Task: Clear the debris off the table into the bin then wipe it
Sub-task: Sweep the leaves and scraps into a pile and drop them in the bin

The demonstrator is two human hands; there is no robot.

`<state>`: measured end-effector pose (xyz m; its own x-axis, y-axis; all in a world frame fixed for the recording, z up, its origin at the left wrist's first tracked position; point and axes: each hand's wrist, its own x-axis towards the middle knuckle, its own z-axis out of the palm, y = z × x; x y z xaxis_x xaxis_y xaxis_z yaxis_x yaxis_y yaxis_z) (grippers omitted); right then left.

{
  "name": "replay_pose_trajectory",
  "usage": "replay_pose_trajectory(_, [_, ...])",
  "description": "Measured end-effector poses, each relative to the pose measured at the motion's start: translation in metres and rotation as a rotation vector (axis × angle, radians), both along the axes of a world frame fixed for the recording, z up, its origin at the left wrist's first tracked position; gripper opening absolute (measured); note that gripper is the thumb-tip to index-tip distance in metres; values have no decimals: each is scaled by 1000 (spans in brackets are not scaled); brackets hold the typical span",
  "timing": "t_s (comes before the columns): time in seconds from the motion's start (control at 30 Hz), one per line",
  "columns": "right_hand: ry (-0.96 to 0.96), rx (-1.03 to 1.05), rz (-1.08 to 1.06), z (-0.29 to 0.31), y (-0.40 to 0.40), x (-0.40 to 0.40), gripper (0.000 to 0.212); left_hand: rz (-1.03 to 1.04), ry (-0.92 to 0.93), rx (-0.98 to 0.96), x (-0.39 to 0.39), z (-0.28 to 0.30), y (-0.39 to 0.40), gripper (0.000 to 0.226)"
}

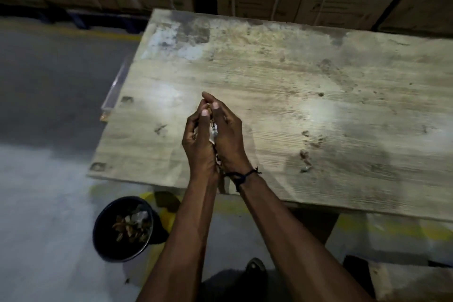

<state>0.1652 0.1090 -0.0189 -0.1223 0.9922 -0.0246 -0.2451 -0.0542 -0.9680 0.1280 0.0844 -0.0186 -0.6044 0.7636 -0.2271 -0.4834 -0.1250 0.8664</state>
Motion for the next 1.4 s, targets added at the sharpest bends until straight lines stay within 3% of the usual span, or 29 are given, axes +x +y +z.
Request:
replay_pose_trajectory(0.2, [56, -68, 146, -14, -64, -98, 33, 181, 86, -52, -92, -4, -71, 29])
replay_pose_trajectory(0.33, [89, -118, 267, -33, -114, -165, 32, 327, 24, -76, -155, -26, -124, 33])
replay_pose_trajectory(0.5, [76, -204, 383, -68, -187, -247, 32, 437, 31, -161, -235, -64, -200, 18])
replay_pose_trajectory(0.77, [-100, -532, 268, -222, -256, -320, 20, 453, -79, -472, -313, -233, -265, 12])
replay_pose_trajectory(1.0, [-180, -710, 120, -386, -265, -345, 18, 427, -258, -546, -340, -387, -265, 17])
replay_pose_trajectory(1.17, [-303, -630, 192, -463, -247, -363, 29, 321, -462, -492, -370, -479, -254, 38])
replay_pose_trajectory(1.27, [-423, -501, 290, -480, -238, -364, 37, 285, -400, -490, -384, -494, -248, 19])
replay_pose_trajectory(1.4, [-474, -439, 341, -494, -231, -359, 40, 233, -271, -507, -389, -512, -246, 38])
